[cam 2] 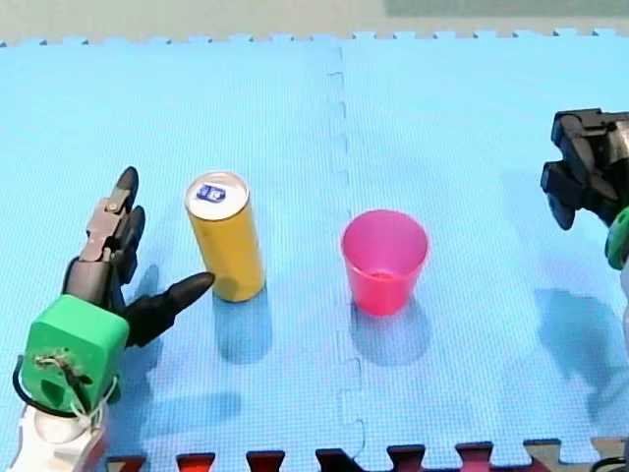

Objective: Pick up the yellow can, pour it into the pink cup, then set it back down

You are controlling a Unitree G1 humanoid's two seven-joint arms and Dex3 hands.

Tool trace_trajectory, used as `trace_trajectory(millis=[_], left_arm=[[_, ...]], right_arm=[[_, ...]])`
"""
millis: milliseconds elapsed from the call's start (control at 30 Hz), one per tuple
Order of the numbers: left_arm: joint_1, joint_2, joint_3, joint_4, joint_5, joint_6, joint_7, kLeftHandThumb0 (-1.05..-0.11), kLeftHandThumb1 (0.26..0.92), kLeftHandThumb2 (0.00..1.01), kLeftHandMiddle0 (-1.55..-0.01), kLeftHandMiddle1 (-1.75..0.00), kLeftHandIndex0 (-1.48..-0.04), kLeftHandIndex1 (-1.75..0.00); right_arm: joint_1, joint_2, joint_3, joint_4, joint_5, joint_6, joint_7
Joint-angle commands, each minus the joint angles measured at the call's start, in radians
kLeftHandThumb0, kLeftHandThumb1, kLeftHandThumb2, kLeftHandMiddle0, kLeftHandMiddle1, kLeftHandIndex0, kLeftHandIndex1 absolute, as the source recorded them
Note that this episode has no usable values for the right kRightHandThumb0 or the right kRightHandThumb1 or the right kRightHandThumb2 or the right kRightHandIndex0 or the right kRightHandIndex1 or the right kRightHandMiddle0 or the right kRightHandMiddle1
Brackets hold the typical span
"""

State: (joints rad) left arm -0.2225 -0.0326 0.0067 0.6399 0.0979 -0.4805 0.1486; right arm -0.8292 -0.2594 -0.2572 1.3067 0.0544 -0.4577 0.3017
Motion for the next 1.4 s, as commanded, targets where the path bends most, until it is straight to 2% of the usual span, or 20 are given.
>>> trace_trajectory(millis=[0,267,500,633,767,833,967,1367], left_arm=[[0.001,0.000,0.002,-0.011,-0.009,0.012,-0.007,-0.830,0.633,0.00,-0.20,-0.01,-0.12,0.00],[0.013,0.005,0.013,-0.061,-0.078,0.056,-0.098,-0.667,0.606,0.00,-0.18,0.00,-0.11,0.00],[0.021,0.003,0.023,-0.086,-0.122,0.079,-0.155,-0.590,0.607,0.00,-0.20,-0.01,-0.13,-0.01],[0.012,0.025,0.021,-0.074,-0.126,0.076,-0.204,-0.544,0.610,0.00,-0.23,-0.02,-0.17,-0.02],[-0.008,0.059,0.016,-0.059,-0.137,0.079,-0.288,-0.545,0.621,0.00,-0.24,-0.02,-0.21,-0.03],[-0.018,0.067,0.017,-0.053,-0.142,0.084,-0.310,-0.583,0.636,0.01,-0.25,-0.02,-0.22,-0.02],[-0.033,0.075,0.016,-0.049,-0.143,0.106,-0.330,-0.639,0.654,0.01,-0.28,-0.02,-0.24,-0.02],[-0.059,0.093,0.000,-0.057,-0.116,0.147,-0.343,-0.687,0.658,0.00,-0.30,-0.02,-0.25,-0.01]], right_arm=[[-0.004,-0.005,-0.001,0.000,-0.001,0.000,0.000],[-0.006,-0.005,0.002,-0.001,-0.002,0.000,-0.001],[-0.006,-0.006,0.000,-0.002,0.002,0.003,0.006],[-0.007,-0.007,-0.001,-0.002,0.002,0.004,0.006],[-0.006,-0.007,0.000,-0.003,0.001,0.003,0.007],[-0.005,-0.008,0.000,-0.003,0.001,0.002,0.008],[-0.004,-0.009,-0.001,-0.003,0.002,0.003,0.008],[0.000,-0.013,-0.004,-0.003,0.004,0.001,0.017]])
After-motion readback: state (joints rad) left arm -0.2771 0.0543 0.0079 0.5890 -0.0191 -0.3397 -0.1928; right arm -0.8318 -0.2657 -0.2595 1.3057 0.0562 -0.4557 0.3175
